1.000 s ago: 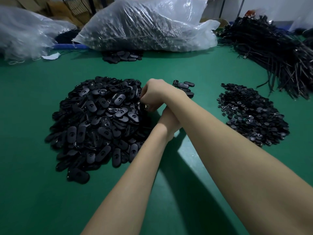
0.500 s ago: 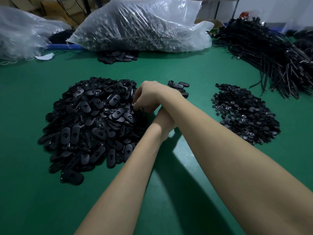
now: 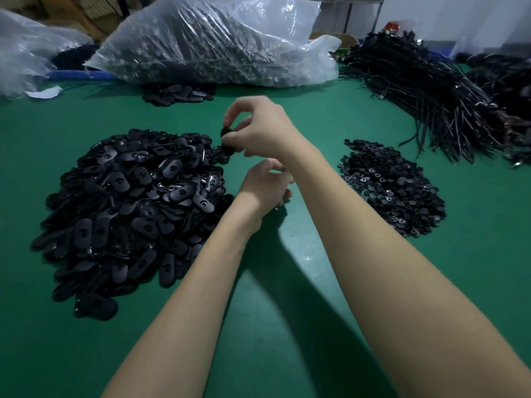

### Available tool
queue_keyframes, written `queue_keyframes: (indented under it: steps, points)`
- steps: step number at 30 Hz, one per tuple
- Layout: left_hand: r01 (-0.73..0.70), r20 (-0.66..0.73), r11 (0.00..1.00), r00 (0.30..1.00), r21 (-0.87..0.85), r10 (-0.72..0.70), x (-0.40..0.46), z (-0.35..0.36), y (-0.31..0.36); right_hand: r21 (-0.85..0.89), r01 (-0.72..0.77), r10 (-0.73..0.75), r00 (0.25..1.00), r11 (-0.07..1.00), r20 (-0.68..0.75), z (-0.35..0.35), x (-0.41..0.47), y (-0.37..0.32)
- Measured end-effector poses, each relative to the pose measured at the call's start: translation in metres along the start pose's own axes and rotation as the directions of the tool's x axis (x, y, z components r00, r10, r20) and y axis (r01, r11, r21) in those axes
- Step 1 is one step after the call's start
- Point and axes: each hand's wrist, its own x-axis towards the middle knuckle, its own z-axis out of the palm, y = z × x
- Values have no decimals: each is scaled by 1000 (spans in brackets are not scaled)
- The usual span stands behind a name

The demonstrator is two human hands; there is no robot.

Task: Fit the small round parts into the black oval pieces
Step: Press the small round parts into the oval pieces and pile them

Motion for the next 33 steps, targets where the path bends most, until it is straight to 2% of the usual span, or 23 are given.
queue_keyframes:
  steps: [3,5,8,11,15,16,18,20,23,28,33]
  points:
    - [9,15,1000,1000,-3,-9,-2,-1,2,145,17,13,979,989,-205,-29,-26,24]
    - [4,34,1000,999,-7,-3,-5,-2,2,175,-32,79,960,984,-270,-43,-49,48]
    - [-5,104,999,994,-35,9,-8,0,1,184,-159,191,966,970,-175,-49,-79,79]
    - [-1,140,998,990,-66,10,-12,4,1,202,-222,243,966,954,-84,-47,-91,93]
    - [4,137,998,991,-62,5,-12,3,-2,365,-254,284,958,896,-32,-52,-91,96]
    - [10,130,998,991,-62,-2,-12,1,-2,329,-258,297,952,909,-73,-56,-91,99]
    - [24,118,996,993,-85,-14,-12,-1,-3,29,-285,284,928,958,-240,-68,-92,111]
    - [31,113,993,993,-113,-18,-11,-2,-3,-194,-360,282,897,913,-339,-81,-99,123]
    - [26,112,995,994,-99,-15,-11,-3,-3,-230,-425,350,886,875,-306,-92,-108,135]
    - [20,89,999,996,-42,-16,-10,-4,-5,-258,-431,355,888,865,-292,-90,-109,141]
    - [25,89,990,996,-136,-13,-7,-4,-5,-278,-451,363,877,848,-315,-84,-107,140]
